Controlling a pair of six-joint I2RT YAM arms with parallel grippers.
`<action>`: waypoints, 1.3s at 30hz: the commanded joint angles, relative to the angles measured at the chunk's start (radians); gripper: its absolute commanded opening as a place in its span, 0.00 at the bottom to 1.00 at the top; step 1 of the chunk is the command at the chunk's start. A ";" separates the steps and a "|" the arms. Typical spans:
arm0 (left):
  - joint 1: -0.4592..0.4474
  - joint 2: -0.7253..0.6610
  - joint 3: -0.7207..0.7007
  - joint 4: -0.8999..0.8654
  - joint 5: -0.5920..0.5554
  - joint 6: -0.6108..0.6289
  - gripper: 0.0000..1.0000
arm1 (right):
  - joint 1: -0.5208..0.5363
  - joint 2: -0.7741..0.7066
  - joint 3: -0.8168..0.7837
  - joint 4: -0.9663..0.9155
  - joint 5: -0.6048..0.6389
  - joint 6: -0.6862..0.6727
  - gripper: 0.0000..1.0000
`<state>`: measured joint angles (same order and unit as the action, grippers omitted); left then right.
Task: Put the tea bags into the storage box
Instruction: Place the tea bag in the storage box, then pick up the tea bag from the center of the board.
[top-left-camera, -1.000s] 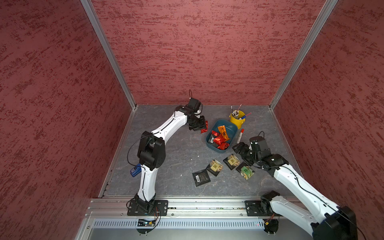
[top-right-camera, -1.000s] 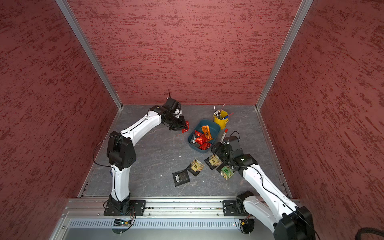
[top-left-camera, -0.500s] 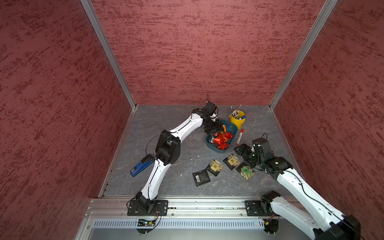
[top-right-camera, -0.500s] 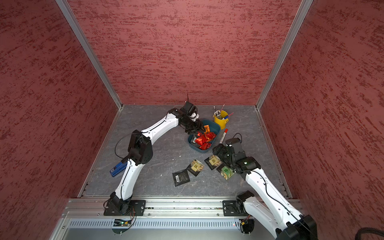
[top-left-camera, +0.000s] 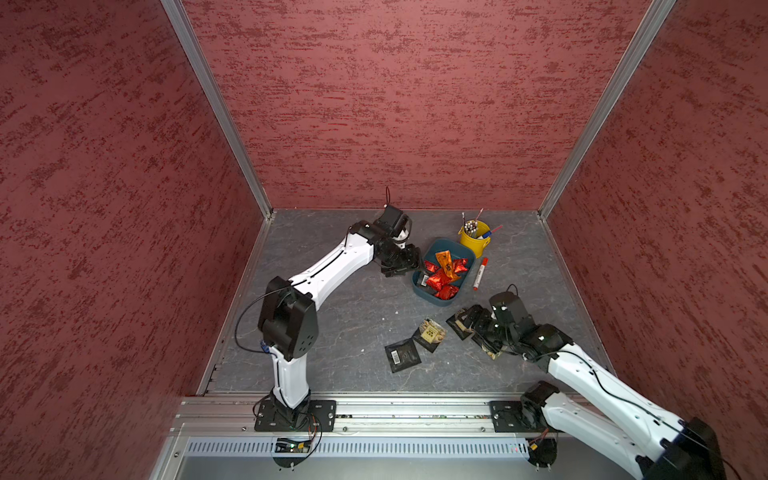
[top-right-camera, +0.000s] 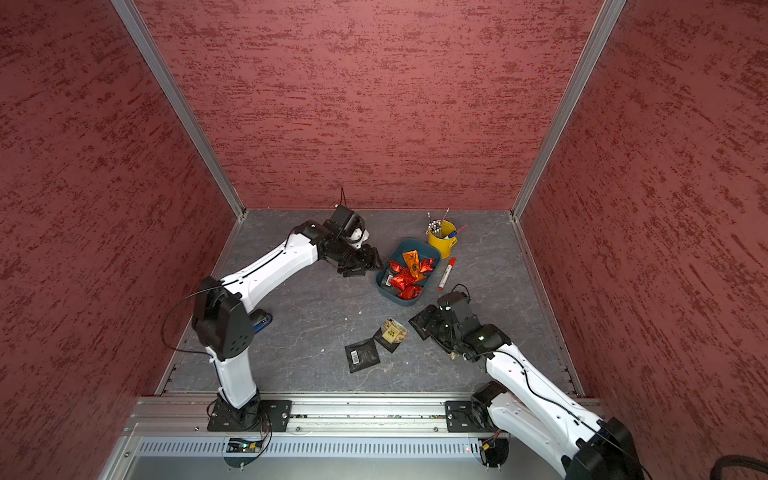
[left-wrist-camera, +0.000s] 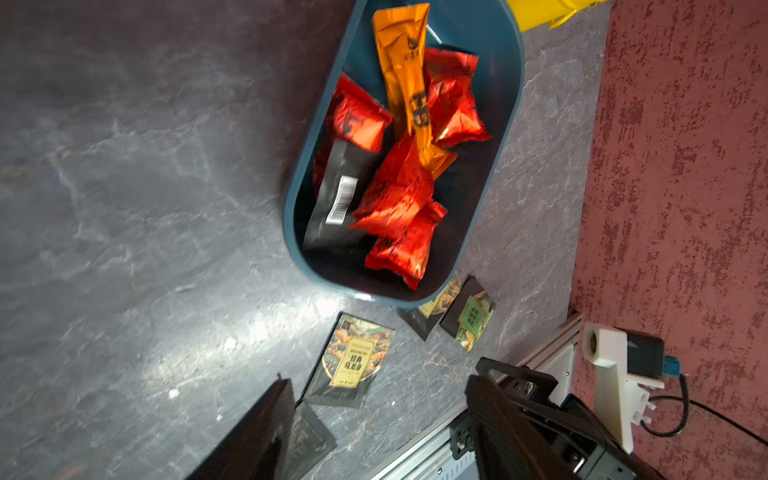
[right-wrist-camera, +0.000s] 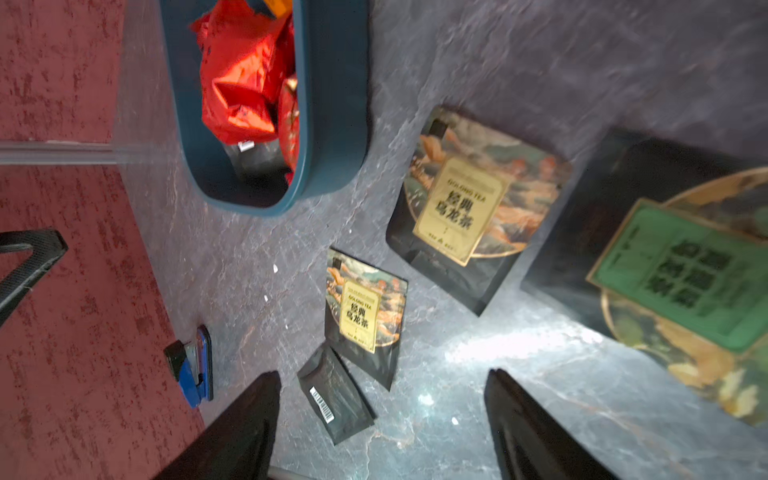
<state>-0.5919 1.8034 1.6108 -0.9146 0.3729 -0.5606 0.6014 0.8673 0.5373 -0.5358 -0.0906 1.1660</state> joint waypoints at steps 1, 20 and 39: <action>0.000 -0.103 -0.167 0.035 -0.021 -0.027 0.68 | 0.104 0.015 -0.003 0.053 0.098 0.102 0.82; -0.016 -0.366 -0.585 0.008 0.040 -0.098 0.31 | 0.505 0.348 -0.015 0.364 0.185 0.416 0.80; -0.076 -0.222 -0.695 0.131 0.139 -0.128 0.00 | 0.567 0.447 -0.020 0.433 0.166 0.477 0.79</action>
<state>-0.6571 1.5616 0.9260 -0.8062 0.4973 -0.6846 1.1580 1.3064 0.5308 -0.1307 0.0647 1.6272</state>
